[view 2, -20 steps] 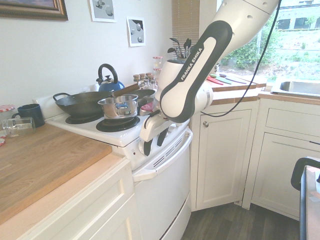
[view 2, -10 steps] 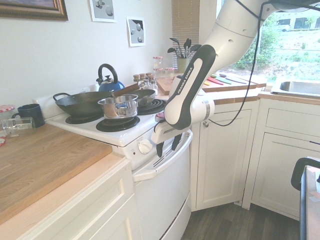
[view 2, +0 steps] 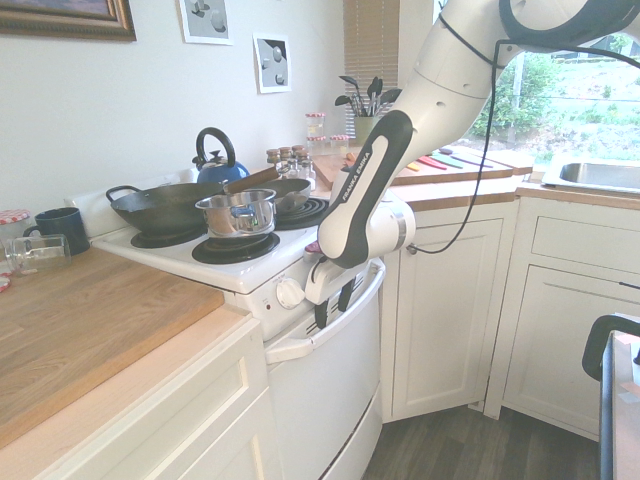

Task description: Open the oven

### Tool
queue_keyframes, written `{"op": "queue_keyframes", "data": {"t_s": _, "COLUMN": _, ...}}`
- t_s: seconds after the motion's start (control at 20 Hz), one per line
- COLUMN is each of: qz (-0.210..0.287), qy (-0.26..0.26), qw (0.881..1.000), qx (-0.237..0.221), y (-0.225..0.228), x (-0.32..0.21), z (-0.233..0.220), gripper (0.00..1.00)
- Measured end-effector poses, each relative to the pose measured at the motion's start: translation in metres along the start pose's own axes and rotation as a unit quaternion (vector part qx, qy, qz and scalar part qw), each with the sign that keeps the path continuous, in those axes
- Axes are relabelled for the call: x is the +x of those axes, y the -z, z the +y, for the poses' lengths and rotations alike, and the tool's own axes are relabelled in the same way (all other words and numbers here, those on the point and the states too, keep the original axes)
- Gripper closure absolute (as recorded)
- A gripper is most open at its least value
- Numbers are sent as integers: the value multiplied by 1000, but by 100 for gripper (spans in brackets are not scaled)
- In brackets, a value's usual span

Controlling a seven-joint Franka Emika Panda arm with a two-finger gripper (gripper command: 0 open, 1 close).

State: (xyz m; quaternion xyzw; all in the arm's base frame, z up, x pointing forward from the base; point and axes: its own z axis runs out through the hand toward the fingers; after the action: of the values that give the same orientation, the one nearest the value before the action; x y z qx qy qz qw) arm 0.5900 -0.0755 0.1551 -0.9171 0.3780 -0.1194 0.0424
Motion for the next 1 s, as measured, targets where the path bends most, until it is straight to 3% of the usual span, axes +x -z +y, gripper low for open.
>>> {"op": "queue_keyframes", "data": {"t_s": 0.45, "qz": -11, "qy": 8, "qw": 1000, "qx": 1, "y": 42, "x": -45, "z": 14, "gripper": 0}}
{"op": "queue_keyframes", "data": {"t_s": 0.55, "qz": -61, "qy": 10, "qw": 997, "qx": -36, "y": 27, "x": -81, "z": 45, "gripper": 0}}
{"op": "queue_keyframes", "data": {"t_s": 0.65, "qz": -79, "qy": 17, "qw": 995, "qx": -56, "y": 18, "x": -89, "z": 55, "gripper": 0}}
{"op": "queue_keyframes", "data": {"t_s": 1.0, "qz": -51, "qy": 22, "qw": 998, "qx": -22, "y": 85, "x": -29, "z": -33, "gripper": 0}}
